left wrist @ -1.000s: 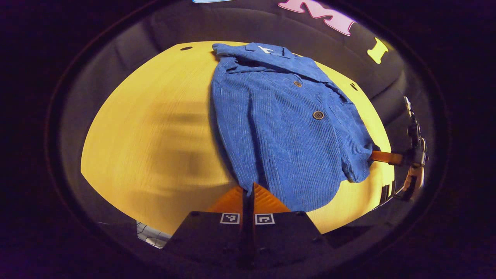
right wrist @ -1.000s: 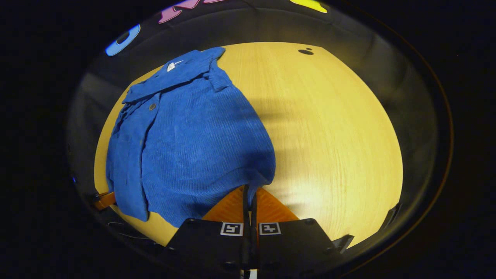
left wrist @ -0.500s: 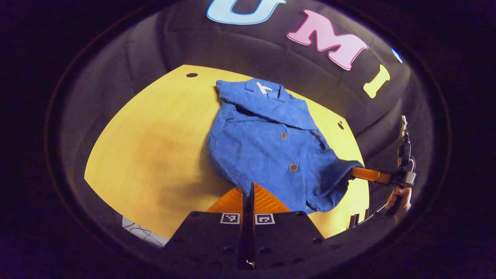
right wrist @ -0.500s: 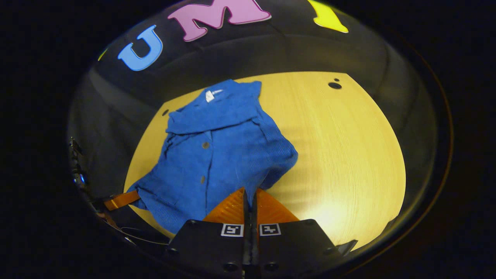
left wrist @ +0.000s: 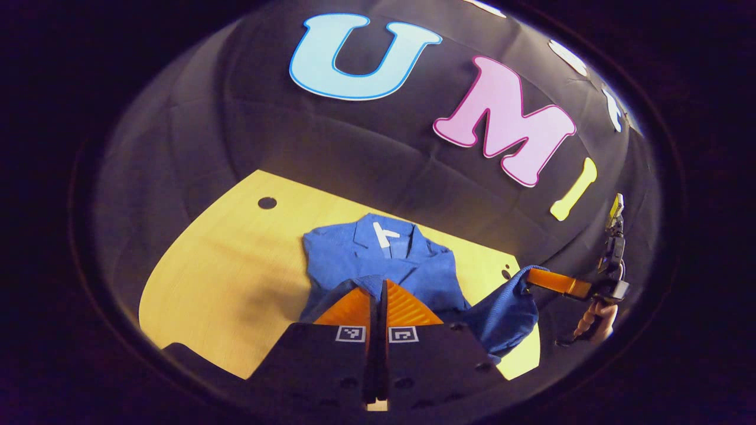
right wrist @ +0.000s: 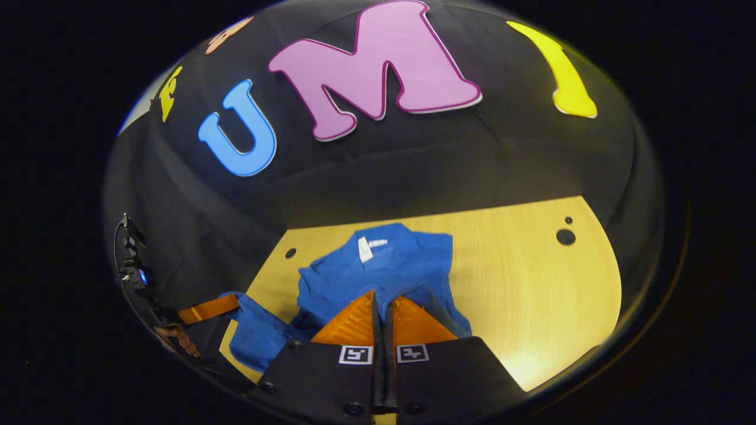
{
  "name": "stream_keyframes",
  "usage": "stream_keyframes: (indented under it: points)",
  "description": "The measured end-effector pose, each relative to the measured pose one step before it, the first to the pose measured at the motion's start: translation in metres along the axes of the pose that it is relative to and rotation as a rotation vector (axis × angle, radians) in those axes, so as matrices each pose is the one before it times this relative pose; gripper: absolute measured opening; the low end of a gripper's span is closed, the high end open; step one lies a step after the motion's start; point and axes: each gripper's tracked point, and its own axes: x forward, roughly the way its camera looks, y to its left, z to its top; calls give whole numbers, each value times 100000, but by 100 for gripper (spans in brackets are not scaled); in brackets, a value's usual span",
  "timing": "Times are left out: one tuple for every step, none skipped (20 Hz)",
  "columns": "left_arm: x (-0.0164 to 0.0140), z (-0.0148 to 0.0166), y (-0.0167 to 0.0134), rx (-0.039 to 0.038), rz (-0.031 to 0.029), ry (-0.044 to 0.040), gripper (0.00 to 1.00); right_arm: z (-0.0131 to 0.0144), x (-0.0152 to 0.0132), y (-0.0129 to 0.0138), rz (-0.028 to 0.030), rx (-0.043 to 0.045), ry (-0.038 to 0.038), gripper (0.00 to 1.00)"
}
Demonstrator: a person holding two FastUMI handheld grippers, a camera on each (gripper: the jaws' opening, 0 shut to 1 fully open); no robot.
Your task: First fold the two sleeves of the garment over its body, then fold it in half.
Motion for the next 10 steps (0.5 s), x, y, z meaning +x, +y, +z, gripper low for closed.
stream_keyframes:
  points:
    - [1672,1706,-47,192,380,-2545,0,1398,1615,-242,-43,-1140,-1714,1]
    - [1763,1447,640,-679,2047,-1734,0,1066,1390,-517,-706,-1472,-1458,0]
    - [1849,928,745,-1710,3092,-422,0,1112,1634,-749,-1336,-984,-1991,0]
    - [1946,859,723,-345,2299,-1145,0,814,1738,-765,-1203,-99,-1323,0]
    - [2193,846,969,1413,2574,-1296,0,626,1570,-949,-1561,227,-1370,0]
    - [2300,231,937,1561,2387,-583,0,525,1606,-1231,-2355,275,-1744,0]
    - [2098,209,867,846,2184,-128,0,365,1324,-1507,-3064,724,-1561,0]
    - [1928,-26,847,351,2902,427,0,55,1531,-1424,-3194,1478,-1131,8]
    - [1643,-110,609,-456,1337,-66,0,-151,1355,-1259,-3013,1272,-1074,0]
    - [1427,9,334,124,1082,-1279,0,-443,1589,-1195,-3011,887,-175,0]
